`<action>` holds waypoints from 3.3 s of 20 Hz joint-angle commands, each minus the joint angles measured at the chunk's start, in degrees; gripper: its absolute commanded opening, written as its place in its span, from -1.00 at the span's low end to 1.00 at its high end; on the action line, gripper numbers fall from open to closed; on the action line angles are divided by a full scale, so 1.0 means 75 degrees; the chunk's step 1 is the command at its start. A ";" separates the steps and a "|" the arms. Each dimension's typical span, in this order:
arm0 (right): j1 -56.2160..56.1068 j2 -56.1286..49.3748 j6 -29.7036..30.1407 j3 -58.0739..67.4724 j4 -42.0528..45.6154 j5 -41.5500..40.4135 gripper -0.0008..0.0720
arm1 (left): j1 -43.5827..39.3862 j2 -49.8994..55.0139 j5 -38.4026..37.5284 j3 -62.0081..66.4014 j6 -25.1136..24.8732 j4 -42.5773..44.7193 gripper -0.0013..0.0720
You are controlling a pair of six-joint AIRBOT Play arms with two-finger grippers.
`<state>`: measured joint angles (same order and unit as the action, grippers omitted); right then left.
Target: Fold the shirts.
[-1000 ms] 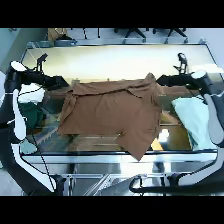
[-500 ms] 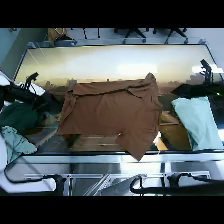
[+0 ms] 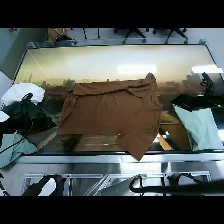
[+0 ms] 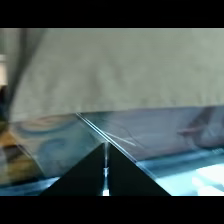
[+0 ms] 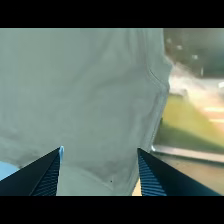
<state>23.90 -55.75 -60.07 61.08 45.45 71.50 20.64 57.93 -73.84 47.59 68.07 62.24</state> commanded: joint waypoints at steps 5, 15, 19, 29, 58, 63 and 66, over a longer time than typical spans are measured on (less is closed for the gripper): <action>0.0009 -0.0845 -0.0195 -0.0061 0.0035 0.0017 0.46 | 0.1142 0.1766 0.0391 0.0093 -0.0638 0.0160 0.32; 0.0006 -0.1072 -0.0198 -0.0061 0.0055 0.0064 0.46 | 0.0886 0.4695 0.0184 0.1014 -0.1422 -0.0912 0.32; 0.0006 -0.1233 -0.0198 -0.0061 0.0055 0.0070 0.46 | 0.0356 0.5109 -0.0227 0.1343 -0.1652 -0.0857 0.31; -0.0076 -0.1929 -0.0195 -0.0478 0.0341 0.0099 0.46 | 0.0312 0.5149 -0.0017 0.1428 -0.1690 -0.0854 -0.94; 0.0839 0.2442 0.0638 0.6764 -0.1687 -0.1396 -0.93 | 0.3057 -0.2637 0.0472 0.6341 -0.0828 -0.6522 -0.94; 0.0833 0.1979 0.0609 0.6781 -0.1816 -0.0571 -0.93 | 0.2384 -0.1775 -0.0580 0.7277 -0.0175 -0.4902 -0.94; 0.0784 0.1186 0.0944 0.5394 -0.3287 0.0428 -0.93 | 0.1180 -0.0903 -0.1236 0.6566 -0.0154 -0.4255 -0.94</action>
<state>30.02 -42.89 -55.05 107.59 28.49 68.75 35.68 46.37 -78.28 98.94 65.45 23.75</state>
